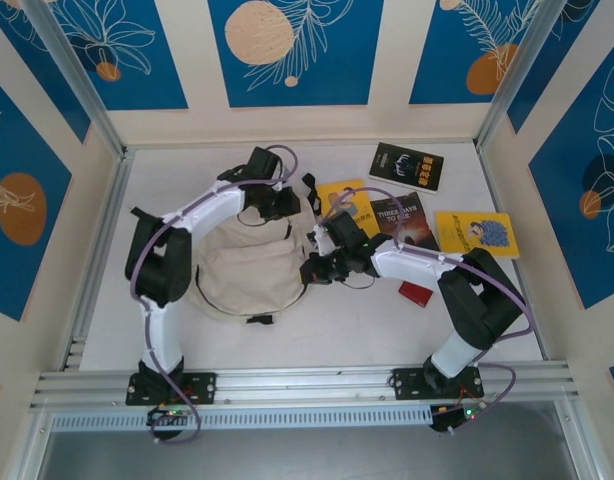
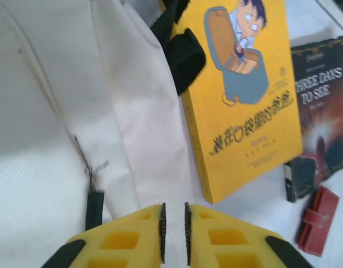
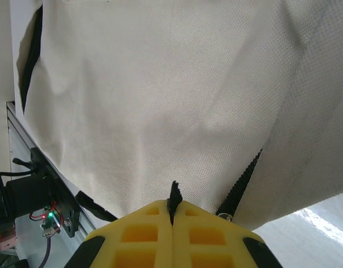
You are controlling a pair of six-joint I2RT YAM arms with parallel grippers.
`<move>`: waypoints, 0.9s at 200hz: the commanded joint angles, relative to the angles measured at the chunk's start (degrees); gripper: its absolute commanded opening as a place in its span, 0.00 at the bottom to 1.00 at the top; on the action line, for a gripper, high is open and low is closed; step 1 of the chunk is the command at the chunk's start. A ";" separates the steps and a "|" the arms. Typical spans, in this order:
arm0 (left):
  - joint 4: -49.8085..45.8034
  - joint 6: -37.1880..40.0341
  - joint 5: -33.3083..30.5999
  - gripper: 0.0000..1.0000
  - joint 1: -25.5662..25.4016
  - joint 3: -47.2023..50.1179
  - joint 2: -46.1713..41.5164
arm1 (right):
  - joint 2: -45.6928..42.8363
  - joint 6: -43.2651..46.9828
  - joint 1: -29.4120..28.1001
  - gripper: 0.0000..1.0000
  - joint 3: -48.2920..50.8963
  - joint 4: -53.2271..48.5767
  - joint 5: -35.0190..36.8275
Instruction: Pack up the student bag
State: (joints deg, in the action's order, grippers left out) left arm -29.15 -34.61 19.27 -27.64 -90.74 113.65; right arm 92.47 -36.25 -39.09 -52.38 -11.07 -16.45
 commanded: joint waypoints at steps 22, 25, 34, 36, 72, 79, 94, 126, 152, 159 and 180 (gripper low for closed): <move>2.76 0.81 1.04 0.11 -3.20 9.23 -2.40 | -0.37 -1.79 0.33 0.00 0.51 0.88 0.21; 3.06 0.71 1.09 0.10 -3.46 9.67 -2.26 | -0.31 -2.02 0.47 0.00 0.59 0.93 0.10; 3.65 0.35 1.16 0.08 -4.14 10.22 -1.46 | -0.25 -2.87 0.76 0.00 0.85 1.67 -0.86; 3.74 0.34 1.18 0.08 -4.24 10.25 -1.18 | -0.20 -3.00 0.83 0.00 0.98 1.91 -1.00; 3.26 0.09 -0.25 0.02 -5.28 8.21 4.07 | -0.32 -2.82 1.03 0.00 0.90 1.62 -0.35; 3.24 0.05 -0.44 0.02 -5.25 7.60 5.00 | -0.27 -2.62 1.05 0.00 0.88 1.42 -0.34; 3.21 -0.24 -1.45 0.02 -5.33 6.48 6.67 | -0.18 -2.18 1.14 0.00 0.92 1.15 -0.74; 2.28 -1.73 -4.93 0.00 -5.33 3.21 10.69 | -0.32 -1.30 0.43 0.00 1.23 0.96 -3.05; 0.64 -2.47 -7.67 0.00 -5.35 -0.19 14.14 | -0.66 -0.97 -1.06 0.00 1.35 0.57 -4.34; 0.37 -2.56 -8.13 0.00 -5.33 -0.98 14.91 | -0.77 -1.22 -1.42 0.00 1.61 0.89 -4.73; -0.29 -3.16 -9.09 0.00 -5.27 -3.15 16.60 | -0.97 -3.07 -3.30 0.00 2.97 3.01 -5.25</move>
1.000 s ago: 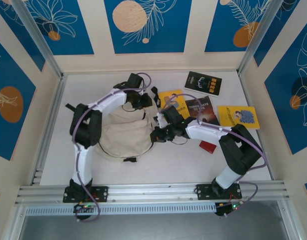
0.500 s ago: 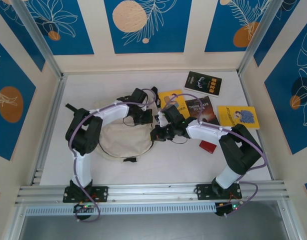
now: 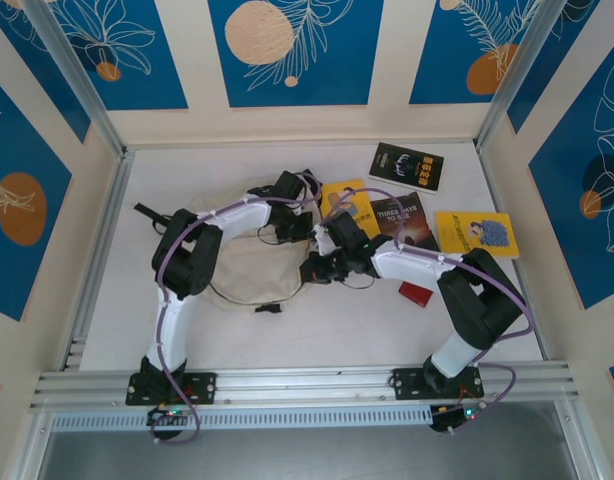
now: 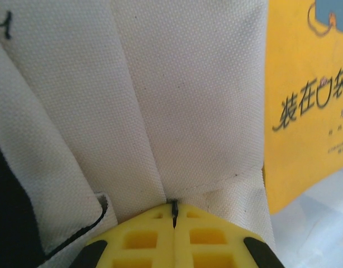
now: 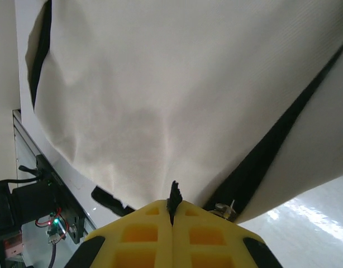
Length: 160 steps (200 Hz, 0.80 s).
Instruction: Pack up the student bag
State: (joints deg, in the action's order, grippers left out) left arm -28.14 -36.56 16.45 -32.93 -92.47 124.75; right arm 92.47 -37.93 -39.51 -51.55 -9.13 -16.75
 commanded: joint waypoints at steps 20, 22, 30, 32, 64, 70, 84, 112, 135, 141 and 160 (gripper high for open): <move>-1.35 -1.85 -5.88 0.00 -0.01 -3.09 6.44 | -0.33 -4.95 -5.08 0.00 4.34 6.68 -6.29; -1.34 -1.87 -5.83 0.00 0.04 -3.19 6.46 | -0.22 -5.31 -5.41 0.00 4.52 7.37 -6.41; -1.30 -1.94 -5.58 0.00 -0.01 -3.62 6.62 | 0.37 -6.62 -6.44 0.00 5.02 9.30 -6.54; -1.30 -1.96 -5.45 0.00 0.02 -3.71 6.57 | 0.42 -6.93 -6.67 0.00 5.16 9.74 -6.52; -1.45 -0.45 -2.31 0.00 0.22 -4.99 4.34 | -0.05 -10.93 -7.48 0.00 6.99 14.45 -3.91; -1.39 -0.15 -1.78 0.01 0.32 -4.89 3.26 | -0.71 -11.11 -7.28 0.00 7.07 14.20 -3.10; -1.61 0.33 -0.35 0.06 0.79 -4.67 0.52 | -2.56 -11.33 -6.75 0.01 7.09 12.87 -0.83; -2.07 0.87 1.29 0.21 2.23 -3.24 -5.98 | -7.44 -11.72 -5.54 0.32 7.15 7.70 5.03; -2.36 1.40 1.07 0.32 3.84 0.18 -11.66 | -11.46 -12.47 -4.03 0.52 8.03 4.62 8.30; -2.27 1.54 0.89 0.33 4.35 1.31 -13.09 | -12.33 -12.43 -3.56 0.54 8.33 4.09 8.73; -2.26 1.79 -0.02 0.36 5.39 5.90 -18.06 | -14.98 -12.74 -2.05 0.58 8.44 0.82 11.12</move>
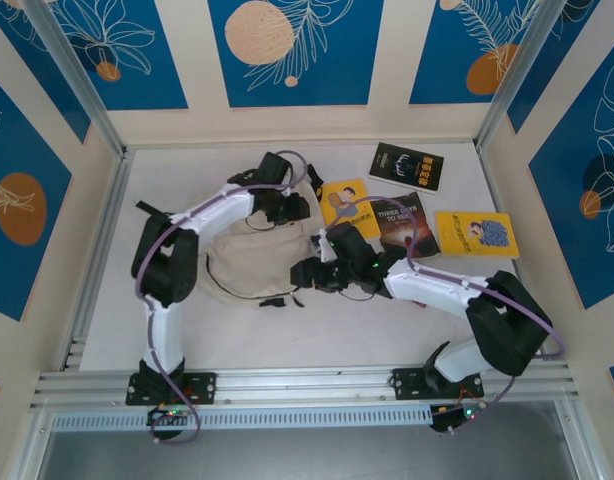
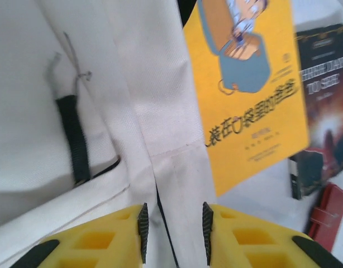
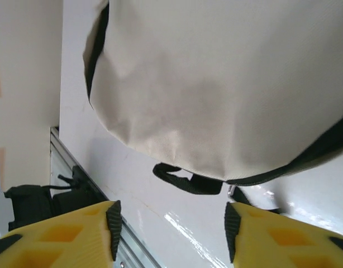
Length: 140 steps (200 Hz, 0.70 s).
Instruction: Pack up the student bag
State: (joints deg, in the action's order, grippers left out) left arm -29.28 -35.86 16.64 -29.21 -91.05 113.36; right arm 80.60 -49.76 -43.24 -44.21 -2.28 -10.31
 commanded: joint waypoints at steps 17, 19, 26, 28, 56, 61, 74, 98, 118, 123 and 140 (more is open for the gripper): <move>-1.76 2.22 -1.24 0.41 1.83 8.91 -11.18 | -4.42 -1.43 3.64 0.59 0.46 -9.15 5.91; -1.82 2.27 -1.26 0.41 1.80 9.54 -11.81 | -4.47 -1.49 3.92 0.59 0.40 -9.32 5.84; -2.05 2.67 -1.54 0.43 1.75 11.62 -13.76 | -4.73 -1.85 4.86 0.59 0.34 -9.87 5.82; -2.13 2.69 -1.73 0.43 1.63 12.19 -14.30 | -4.85 -1.95 5.15 0.59 0.28 -10.03 5.87; -5.13 3.35 -6.16 0.49 -0.13 20.16 -22.55 | -4.61 -2.60 7.81 0.60 -0.34 -11.16 5.26; -5.60 3.09 -7.05 0.50 -0.73 21.55 -24.06 | -4.44 -2.66 8.13 0.61 -0.44 -11.25 5.17; -6.40 1.55 -8.79 0.51 -2.83 24.97 -27.78 | -3.85 -2.92 9.00 0.62 -0.87 -11.21 4.45; -5.29 -4.11 -11.19 0.52 -8.80 31.49 -33.33 | -2.11 -4.69 10.62 0.65 -2.26 -12.07 3.29; -2.71 -9.74 -12.82 0.53 -15.37 35.60 -35.77 | -0.19 -6.91 11.73 0.66 -3.39 -12.65 2.40; -2.07 -10.97 -13.07 0.53 -17.02 36.30 -36.02 | 0.17 -7.43 11.97 0.66 -3.60 -12.68 2.27; 0.11 -14.72 -15.06 0.53 -22.67 37.81 -36.13 | 1.29 -8.50 12.56 0.66 -3.86 -11.82 1.73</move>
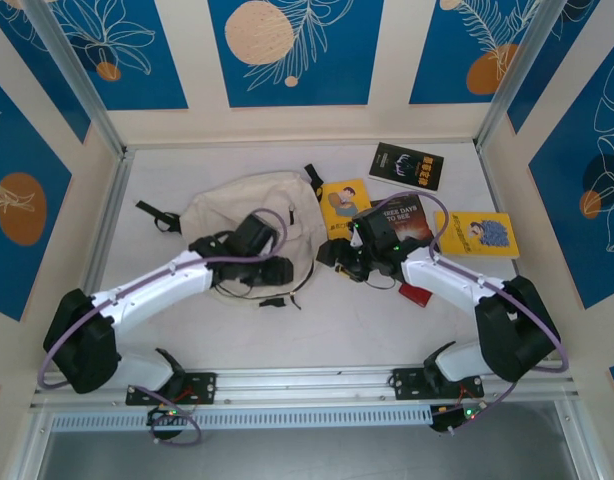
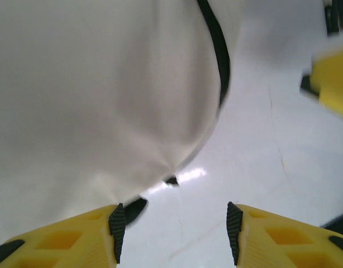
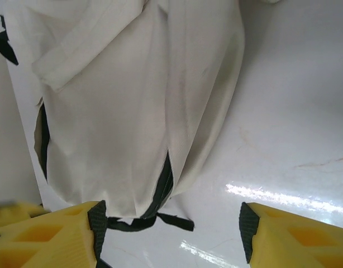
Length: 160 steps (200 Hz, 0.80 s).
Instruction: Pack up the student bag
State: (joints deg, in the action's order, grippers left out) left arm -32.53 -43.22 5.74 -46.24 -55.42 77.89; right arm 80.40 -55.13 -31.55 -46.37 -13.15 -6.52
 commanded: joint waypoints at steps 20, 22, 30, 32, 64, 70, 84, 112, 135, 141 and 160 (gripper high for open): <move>4.73 -10.14 -6.81 0.52 -10.02 3.63 0.44 | 2.29 -3.85 0.94 0.66 -1.81 -0.25 -1.83; 4.75 -10.20 -6.86 0.52 -10.19 3.71 0.60 | 2.37 -3.91 0.96 0.66 -1.82 -0.22 -1.76; 5.11 -10.23 -6.88 0.52 -10.44 4.06 1.20 | 2.50 -4.11 0.96 0.66 -1.67 -0.06 -1.57; 5.27 -10.15 -6.95 0.52 -10.45 4.15 1.39 | 2.60 -4.24 0.96 0.66 -1.63 0.00 -1.56; 8.60 -9.15 -6.59 0.49 -10.54 5.49 3.98 | 3.58 -4.63 1.04 0.65 -1.18 1.48 -2.13; 8.67 -9.17 -6.55 0.49 -10.54 5.43 4.74 | 3.77 -4.78 1.01 0.65 -1.10 1.72 -2.38; 9.74 -8.95 -5.92 0.49 -10.56 5.42 6.19 | 4.28 -4.90 1.14 0.65 -1.14 2.57 -3.00; 8.04 -9.06 -8.46 0.49 -10.41 4.30 8.69 | 5.75 -4.72 1.18 0.64 -1.94 4.17 -5.07; 7.83 -8.79 -12.81 0.49 -10.23 4.47 10.87 | 8.29 -5.03 1.11 0.65 -3.21 4.09 -7.03; 9.00 -8.84 -12.76 0.49 -10.02 4.97 11.45 | 9.18 -5.16 1.14 0.65 -3.62 3.94 -7.43; 14.79 -9.13 -9.82 0.48 -9.35 6.63 13.39 | 11.85 -5.41 1.12 0.67 -4.51 5.31 -9.85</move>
State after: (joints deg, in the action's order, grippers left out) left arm -22.96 -51.24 -3.68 -56.40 -50.50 89.03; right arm 89.38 -59.42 -30.70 -48.73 -9.39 -11.90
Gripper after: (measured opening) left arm 0.484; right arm 0.660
